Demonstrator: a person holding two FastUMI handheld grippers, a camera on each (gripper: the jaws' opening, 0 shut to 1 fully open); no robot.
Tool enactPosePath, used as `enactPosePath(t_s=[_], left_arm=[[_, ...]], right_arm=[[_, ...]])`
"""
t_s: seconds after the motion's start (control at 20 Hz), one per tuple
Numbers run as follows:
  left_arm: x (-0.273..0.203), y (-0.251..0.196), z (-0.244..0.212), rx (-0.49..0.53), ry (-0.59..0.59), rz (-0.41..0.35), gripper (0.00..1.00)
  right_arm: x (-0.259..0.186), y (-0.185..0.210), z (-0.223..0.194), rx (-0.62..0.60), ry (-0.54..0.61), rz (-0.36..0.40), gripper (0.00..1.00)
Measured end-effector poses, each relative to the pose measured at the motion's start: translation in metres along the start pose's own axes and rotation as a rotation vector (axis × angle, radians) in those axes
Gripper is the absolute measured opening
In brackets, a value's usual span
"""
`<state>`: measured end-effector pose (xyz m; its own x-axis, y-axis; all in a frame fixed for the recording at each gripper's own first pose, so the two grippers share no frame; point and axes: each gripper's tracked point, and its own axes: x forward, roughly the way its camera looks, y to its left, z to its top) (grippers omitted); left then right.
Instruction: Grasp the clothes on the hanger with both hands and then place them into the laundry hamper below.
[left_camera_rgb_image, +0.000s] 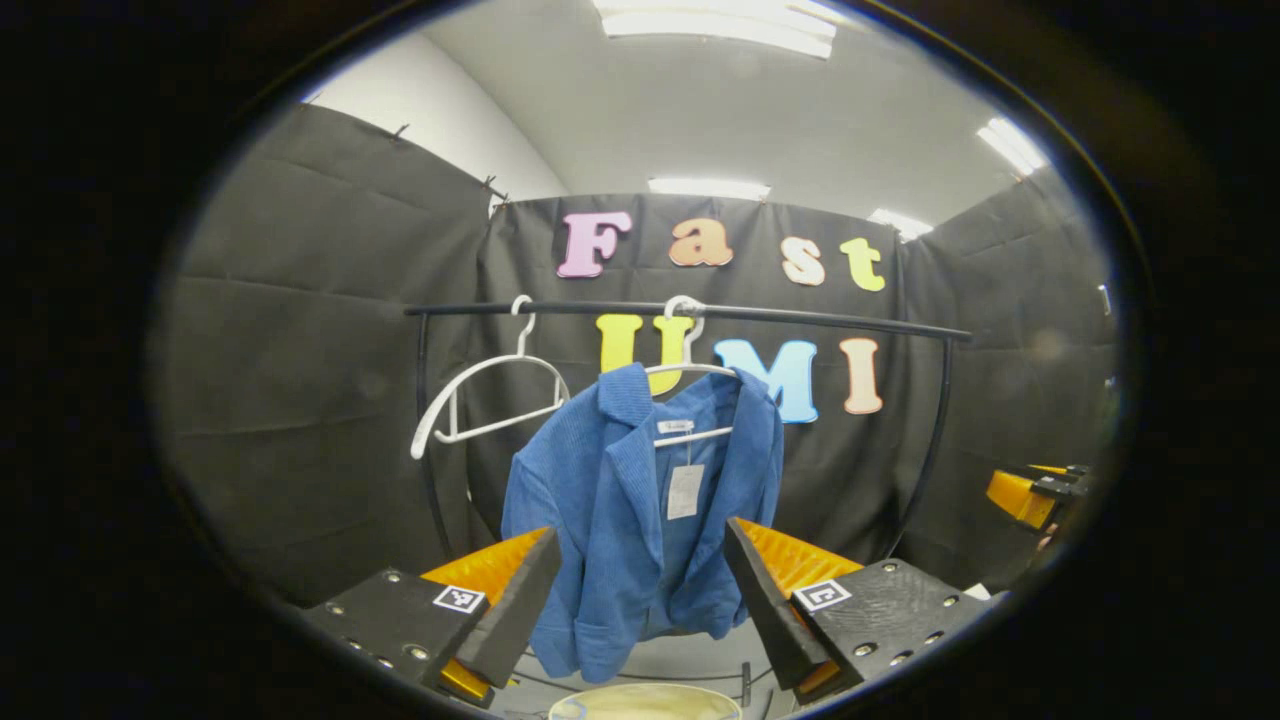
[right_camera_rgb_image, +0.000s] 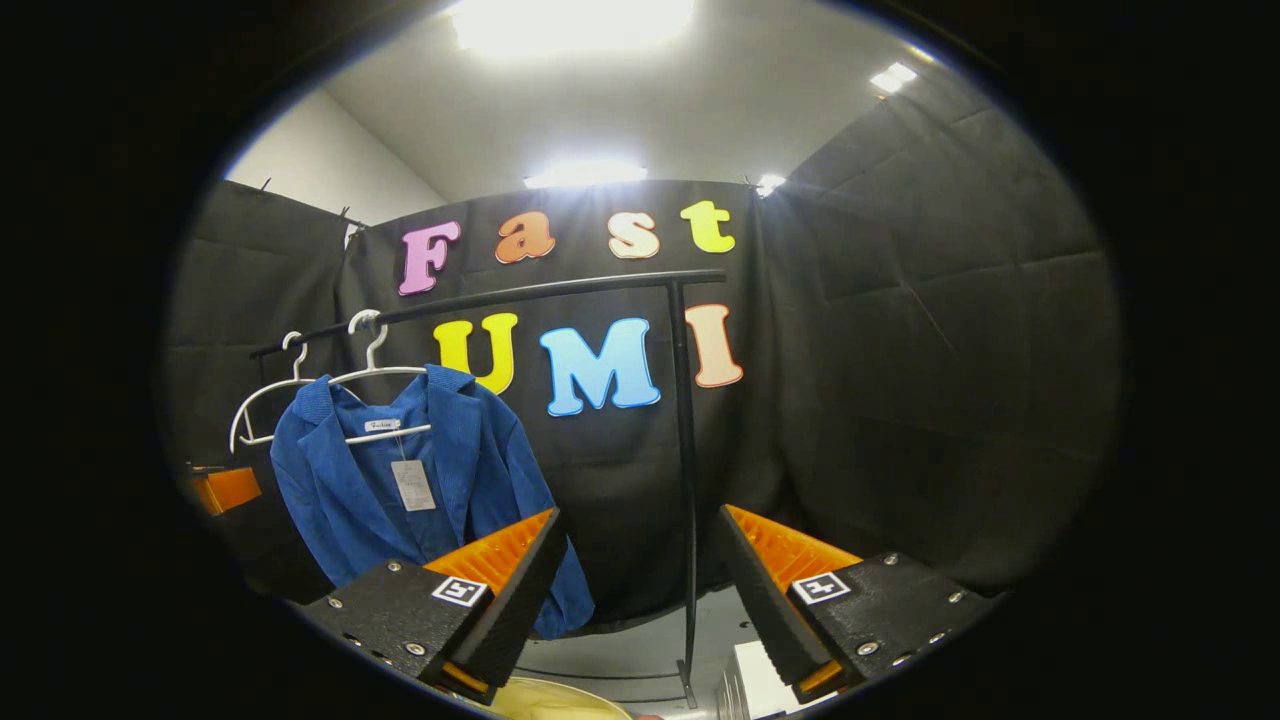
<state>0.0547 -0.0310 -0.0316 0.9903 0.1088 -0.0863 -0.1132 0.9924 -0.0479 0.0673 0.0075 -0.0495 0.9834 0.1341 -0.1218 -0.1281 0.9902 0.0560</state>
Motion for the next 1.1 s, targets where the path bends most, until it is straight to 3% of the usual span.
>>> enactPosePath(t_s=[0.55, 0.75, 1.1], left_arm=[[0.031, 0.011, 0.001, -0.064, 0.017, 0.102, 0.95], [0.049, 0.013, -0.003, -0.088, 0.036, 0.14, 0.95], [0.076, 0.013, -0.008, -0.089, 0.067, 0.198, 0.96]], right_arm=[[0.081, 0.1, 0.01, 0.025, 0.033, 0.269, 0.95], [0.109, 0.139, -0.004, 0.019, 0.089, 0.386, 0.95], [0.148, 0.18, -0.027, -0.006, 0.165, 0.519, 0.94]])
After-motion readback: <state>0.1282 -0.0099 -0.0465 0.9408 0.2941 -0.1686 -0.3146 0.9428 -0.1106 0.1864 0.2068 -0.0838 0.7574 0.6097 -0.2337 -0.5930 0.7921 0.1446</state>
